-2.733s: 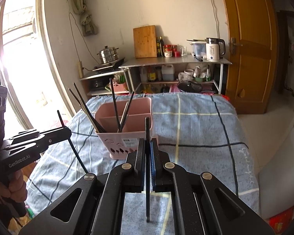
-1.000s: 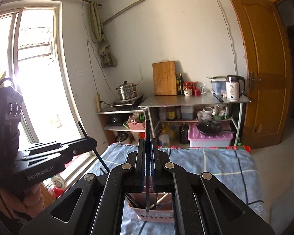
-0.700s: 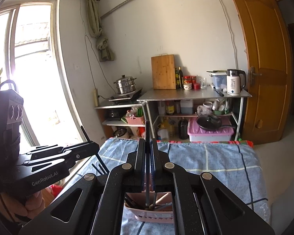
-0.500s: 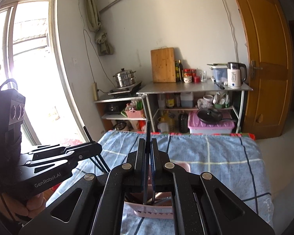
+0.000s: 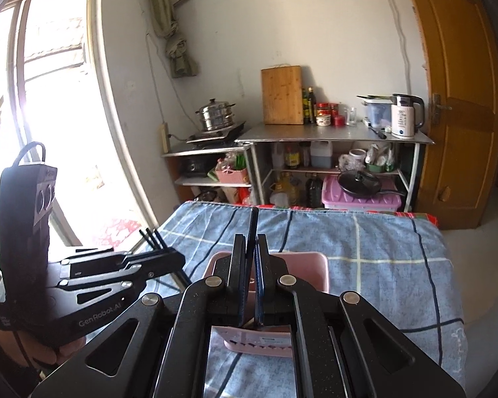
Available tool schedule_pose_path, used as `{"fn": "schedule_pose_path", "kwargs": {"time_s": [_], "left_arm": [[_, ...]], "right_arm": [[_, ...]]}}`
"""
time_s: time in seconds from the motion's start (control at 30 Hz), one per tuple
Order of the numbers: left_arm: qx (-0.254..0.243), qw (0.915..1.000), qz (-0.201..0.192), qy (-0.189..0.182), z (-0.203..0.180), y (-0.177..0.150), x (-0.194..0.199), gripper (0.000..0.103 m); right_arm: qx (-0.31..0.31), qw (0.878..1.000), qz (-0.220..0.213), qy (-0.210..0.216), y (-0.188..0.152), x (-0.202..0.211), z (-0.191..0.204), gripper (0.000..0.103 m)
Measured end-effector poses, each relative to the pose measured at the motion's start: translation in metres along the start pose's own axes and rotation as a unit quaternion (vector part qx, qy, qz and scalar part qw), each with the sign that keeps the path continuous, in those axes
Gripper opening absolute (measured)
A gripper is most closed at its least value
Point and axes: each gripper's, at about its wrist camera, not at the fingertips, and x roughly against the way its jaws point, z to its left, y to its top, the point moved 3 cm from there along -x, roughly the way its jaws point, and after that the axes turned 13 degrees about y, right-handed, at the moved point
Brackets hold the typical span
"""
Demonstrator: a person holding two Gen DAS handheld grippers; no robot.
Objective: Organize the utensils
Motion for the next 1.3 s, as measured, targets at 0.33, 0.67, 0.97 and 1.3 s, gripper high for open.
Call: {"fn": "schedule_pose_path", "kwargs": {"time_s": [0.33, 0.67, 0.97, 1.3], "left_arm": [[0.013, 0.9998, -0.018, 0.003, 0.007, 0.001, 0.024, 0.007], [0.025, 0.9980, -0.058, 0.006, 0.007, -0.019, 0.076, 0.012], [0.024, 0.9970, -0.073, 0.007, -0.009, -0.064, 0.111, 0.019], [0.022, 0.9974, -0.066, 0.017, -0.027, -0.127, 0.129, 0.022]], "right_arm": [[0.007, 1.000, -0.001, -0.008, -0.003, 0.013, 0.004, 0.010], [0.008, 1.000, -0.015, -0.014, -0.019, 0.051, 0.014, 0.012], [0.020, 0.999, -0.015, -0.026, -0.059, 0.078, 0.032, 0.019], [0.009, 1.000, -0.006, -0.028, -0.108, 0.103, 0.046, 0.023]]}}
